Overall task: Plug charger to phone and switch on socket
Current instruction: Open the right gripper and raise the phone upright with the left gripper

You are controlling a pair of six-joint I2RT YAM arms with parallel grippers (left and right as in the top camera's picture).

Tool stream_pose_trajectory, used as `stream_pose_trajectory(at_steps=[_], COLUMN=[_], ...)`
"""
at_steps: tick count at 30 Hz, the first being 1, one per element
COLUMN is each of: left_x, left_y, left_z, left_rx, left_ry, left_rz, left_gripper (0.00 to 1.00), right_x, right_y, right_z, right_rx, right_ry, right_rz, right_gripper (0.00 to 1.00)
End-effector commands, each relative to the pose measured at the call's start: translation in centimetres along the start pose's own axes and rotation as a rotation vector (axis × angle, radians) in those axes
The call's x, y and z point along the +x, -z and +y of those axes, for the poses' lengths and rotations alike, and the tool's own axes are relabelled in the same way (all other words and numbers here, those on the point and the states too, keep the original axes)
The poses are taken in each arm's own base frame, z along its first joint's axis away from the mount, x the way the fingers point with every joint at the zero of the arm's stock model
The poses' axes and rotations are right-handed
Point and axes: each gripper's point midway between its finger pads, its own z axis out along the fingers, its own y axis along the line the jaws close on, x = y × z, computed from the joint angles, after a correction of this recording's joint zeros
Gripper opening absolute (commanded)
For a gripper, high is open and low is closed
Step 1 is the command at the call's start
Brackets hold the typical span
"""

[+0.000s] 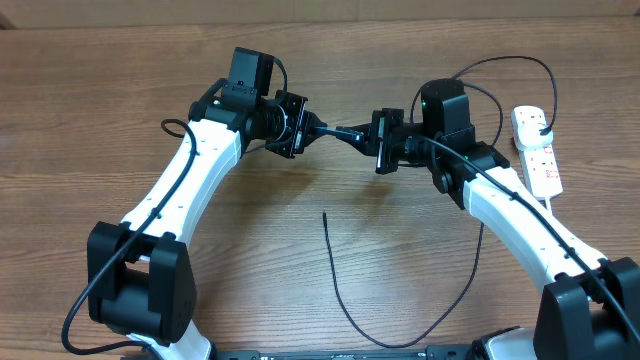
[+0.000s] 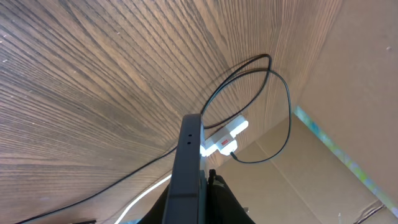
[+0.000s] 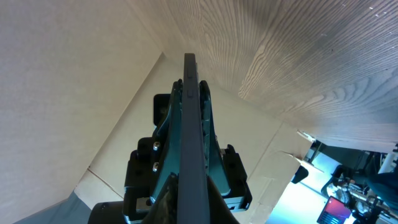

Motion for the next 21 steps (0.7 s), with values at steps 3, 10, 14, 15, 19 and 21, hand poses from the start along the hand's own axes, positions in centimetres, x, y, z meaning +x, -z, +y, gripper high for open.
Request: stream_pose_trajectory(at_steps=[3, 10, 14, 15, 19, 21], left_x=[0.69, 0.68, 0.67, 0.64, 0.27, 0.05], left_y=[0.85, 0.86, 0.86, 0.87, 1.06, 1.17], left_z=[-0.55, -0.55, -0.56, -0.56, -0.63, -0.67], left_rx=[0.02, 0.021, 0.021, 0.021, 0.025, 0.027], left_ry=[-0.081, -0.081, -0.088, -0.088, -0.088, -0.085], left_rz=[-0.013, -0.013, -0.014, -0.014, -0.02, -0.024], left_gripper=[0.04, 0.04, 0.04, 0.04, 0.04, 0.04], right_x=[1.28, 1.28, 1.28, 1.28, 1.28, 1.27], right_y=[0.03, 0.03, 0.03, 0.03, 0.03, 0.03], right_z=[0.25, 0.25, 0.25, 0.25, 0.25, 0.25], right_rx=[0.006, 0.006, 0.006, 0.006, 0.006, 0.006], right_ry=[0.081, 0.081, 0.081, 0.081, 0.082, 0.084], right_rz=[0.046, 0.046, 0.046, 0.046, 0.046, 0.046], right_gripper=[0.14, 0.29, 0.46, 0.5, 0.7, 0.76])
